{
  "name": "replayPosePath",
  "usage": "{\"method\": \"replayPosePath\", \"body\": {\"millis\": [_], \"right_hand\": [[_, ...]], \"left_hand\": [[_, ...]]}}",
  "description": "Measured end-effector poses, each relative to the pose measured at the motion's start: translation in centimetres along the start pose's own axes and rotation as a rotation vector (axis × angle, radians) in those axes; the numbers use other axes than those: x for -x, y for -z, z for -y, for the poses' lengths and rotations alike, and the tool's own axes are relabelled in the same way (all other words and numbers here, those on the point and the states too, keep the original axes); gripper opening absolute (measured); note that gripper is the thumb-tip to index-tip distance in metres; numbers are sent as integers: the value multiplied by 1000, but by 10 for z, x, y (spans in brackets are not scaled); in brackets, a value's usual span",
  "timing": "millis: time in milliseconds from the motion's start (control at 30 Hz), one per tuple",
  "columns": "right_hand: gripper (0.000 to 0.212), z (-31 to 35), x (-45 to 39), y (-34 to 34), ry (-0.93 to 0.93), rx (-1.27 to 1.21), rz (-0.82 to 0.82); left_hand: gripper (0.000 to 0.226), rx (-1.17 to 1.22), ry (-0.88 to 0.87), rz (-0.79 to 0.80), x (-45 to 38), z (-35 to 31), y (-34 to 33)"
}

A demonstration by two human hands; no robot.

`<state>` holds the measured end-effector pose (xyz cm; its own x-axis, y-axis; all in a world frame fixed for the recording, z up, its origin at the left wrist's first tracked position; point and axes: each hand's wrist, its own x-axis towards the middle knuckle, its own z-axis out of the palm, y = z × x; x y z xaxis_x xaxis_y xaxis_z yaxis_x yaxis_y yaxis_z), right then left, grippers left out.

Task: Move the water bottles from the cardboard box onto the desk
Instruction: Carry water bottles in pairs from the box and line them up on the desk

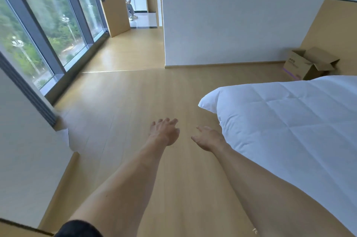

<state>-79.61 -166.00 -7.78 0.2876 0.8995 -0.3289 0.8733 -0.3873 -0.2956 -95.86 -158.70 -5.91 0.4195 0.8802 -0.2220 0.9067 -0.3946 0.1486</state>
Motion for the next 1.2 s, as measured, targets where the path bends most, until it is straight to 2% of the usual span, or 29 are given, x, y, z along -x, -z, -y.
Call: {"method": "replayPosePath", "body": {"millis": [233, 467, 800, 1200], "right_hand": [[58, 1, -116, 35, 51, 25, -23], [57, -7, -262, 80, -20, 82, -74], [58, 33, -454, 178, -97, 45, -125], [52, 12, -672, 267, -202, 23, -191]], "left_hand": [[52, -3, 10, 52, -120, -2, 9], [52, 52, -54, 27, -291, 0, 27], [53, 51, -187, -20, -518, 16, 121], [54, -41, -289, -62, -743, -24, 178]]}}
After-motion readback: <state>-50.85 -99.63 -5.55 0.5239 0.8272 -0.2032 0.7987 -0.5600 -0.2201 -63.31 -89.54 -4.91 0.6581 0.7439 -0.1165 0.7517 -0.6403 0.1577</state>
